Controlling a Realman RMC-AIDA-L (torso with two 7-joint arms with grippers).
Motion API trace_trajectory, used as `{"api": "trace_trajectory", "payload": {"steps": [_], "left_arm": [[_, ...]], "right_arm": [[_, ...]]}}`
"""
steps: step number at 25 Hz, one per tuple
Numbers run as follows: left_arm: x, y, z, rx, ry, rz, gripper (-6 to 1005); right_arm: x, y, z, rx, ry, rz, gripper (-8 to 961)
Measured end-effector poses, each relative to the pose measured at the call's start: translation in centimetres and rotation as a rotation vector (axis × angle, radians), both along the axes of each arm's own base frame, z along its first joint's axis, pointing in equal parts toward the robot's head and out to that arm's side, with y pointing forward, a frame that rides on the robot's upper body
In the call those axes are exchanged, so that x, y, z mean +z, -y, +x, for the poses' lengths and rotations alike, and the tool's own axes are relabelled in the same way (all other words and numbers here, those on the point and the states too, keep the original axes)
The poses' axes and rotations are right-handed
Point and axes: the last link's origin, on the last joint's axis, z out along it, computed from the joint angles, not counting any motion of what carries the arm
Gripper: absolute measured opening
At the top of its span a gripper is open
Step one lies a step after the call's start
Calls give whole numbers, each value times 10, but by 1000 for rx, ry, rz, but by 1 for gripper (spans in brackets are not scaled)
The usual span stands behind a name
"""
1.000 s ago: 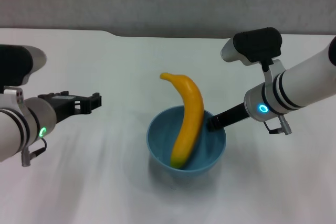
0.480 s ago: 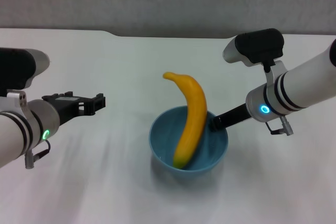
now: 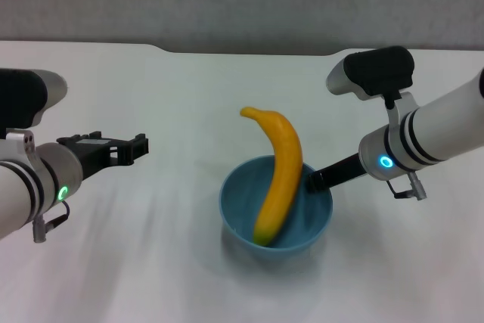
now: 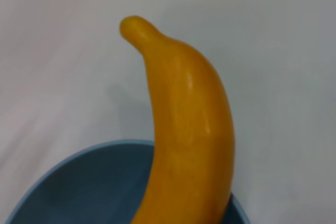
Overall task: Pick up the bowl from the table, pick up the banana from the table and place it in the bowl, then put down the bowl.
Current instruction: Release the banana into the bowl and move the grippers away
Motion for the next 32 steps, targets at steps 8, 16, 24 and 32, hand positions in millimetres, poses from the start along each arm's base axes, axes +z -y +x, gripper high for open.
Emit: {"api": "trace_trajectory", "payload": {"steps": [8, 16, 24, 32], "left_arm": [[2, -1, -1, 4, 0, 5, 753], [1, -1, -2, 7, 0, 4, 752], [2, 1, -5, 13, -1, 5, 751], [7, 6, -7, 12, -3, 20, 750]], "right_arm": [[0, 2, 4, -8, 0, 1, 102], [1, 0, 8, -11, -4, 35, 105], [1, 0, 7, 0, -10, 38, 284], [19, 6, 5, 32, -58, 49, 614]]}}
